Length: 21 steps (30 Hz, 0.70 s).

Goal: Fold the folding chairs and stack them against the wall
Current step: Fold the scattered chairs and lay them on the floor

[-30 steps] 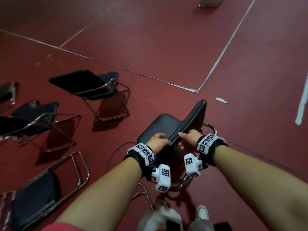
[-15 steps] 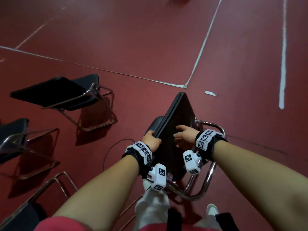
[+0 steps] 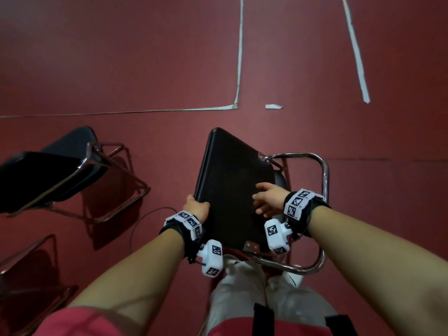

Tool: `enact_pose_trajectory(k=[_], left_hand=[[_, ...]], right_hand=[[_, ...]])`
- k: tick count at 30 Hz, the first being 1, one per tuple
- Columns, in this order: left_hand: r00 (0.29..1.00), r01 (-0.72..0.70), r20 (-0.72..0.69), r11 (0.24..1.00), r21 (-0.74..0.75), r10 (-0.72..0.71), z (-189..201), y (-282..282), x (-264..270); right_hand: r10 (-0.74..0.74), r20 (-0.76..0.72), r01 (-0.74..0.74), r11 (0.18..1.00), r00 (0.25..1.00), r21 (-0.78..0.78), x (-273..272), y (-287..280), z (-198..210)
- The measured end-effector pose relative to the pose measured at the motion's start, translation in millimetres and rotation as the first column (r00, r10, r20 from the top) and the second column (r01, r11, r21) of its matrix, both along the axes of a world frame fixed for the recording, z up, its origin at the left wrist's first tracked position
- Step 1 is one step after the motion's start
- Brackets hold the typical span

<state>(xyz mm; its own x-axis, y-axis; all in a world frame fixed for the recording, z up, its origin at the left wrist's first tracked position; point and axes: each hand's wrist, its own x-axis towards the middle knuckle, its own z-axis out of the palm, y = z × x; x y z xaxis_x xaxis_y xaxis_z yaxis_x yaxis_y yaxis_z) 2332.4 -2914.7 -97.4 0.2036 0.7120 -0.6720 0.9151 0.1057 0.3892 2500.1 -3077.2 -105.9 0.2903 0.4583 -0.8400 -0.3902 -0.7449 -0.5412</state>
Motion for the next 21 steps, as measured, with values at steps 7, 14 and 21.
enact_pose_trajectory(k=[7,14,21], left_hand=[[1.0,-0.004,-0.008,0.999,0.045,0.004,-4.4,-3.4,-6.4],[1.0,0.02,-0.006,0.998,0.062,-0.019,-8.2,2.5,-9.1],[1.0,0.024,0.001,0.999,-0.047,-0.024,-33.6,51.5,-23.4]], right_hand=[[-0.03,-0.01,0.03,0.999,0.999,-0.039,-10.7,-17.6,-18.2],[-0.057,-0.002,0.057,0.996,0.998,-0.065,-17.9,-21.3,-23.2],[-0.206,0.026,0.208,0.973,0.978,-0.101,-32.3,10.2,-38.1]])
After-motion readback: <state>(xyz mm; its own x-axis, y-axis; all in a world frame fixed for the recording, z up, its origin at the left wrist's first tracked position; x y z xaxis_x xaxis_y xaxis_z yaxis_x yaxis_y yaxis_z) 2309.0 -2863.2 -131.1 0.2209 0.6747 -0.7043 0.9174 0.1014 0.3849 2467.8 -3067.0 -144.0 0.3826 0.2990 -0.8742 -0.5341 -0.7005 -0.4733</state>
